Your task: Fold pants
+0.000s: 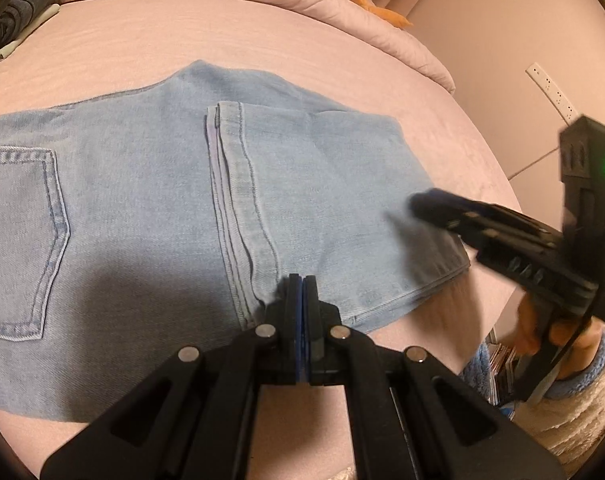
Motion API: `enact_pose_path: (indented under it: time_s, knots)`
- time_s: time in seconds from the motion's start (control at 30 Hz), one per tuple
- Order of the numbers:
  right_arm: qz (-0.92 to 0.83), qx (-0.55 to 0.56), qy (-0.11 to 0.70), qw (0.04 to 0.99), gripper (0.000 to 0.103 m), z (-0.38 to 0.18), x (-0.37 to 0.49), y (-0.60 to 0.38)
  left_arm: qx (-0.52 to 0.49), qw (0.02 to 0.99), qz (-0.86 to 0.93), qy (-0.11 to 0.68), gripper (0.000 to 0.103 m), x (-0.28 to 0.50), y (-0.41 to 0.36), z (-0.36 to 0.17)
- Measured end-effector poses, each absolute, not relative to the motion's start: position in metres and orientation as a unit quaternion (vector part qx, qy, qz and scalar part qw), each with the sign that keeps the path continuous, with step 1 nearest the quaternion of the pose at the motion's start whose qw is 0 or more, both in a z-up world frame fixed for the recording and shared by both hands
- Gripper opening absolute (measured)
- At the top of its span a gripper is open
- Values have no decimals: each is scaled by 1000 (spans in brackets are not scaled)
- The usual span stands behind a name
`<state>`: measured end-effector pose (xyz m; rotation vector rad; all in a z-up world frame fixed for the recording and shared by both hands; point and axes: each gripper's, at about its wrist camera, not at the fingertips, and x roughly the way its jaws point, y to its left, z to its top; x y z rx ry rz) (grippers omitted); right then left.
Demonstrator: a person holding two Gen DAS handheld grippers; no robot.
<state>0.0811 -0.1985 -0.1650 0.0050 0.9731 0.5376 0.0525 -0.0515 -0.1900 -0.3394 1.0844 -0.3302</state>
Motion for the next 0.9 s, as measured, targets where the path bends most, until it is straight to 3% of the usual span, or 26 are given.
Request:
enact_pose_path:
  time_s: [0.5,0.53,0.63,0.9]
  knots:
    - [160,45,493,854,34,-195,74,-270,-149,838,-144,505,2,52,-47,-183]
    - [161,43,491,855,34,-194,74,-270,-149,843,-137,499,7,49,-45,-180]
    - [157,23,476,865,34,-186,70,-264,-149,854,-102,488,49,44,-28,-176]
    - [194,24,427,883,35,-168,55,-246,-179,847,-87,493,49,40,-10,-178]
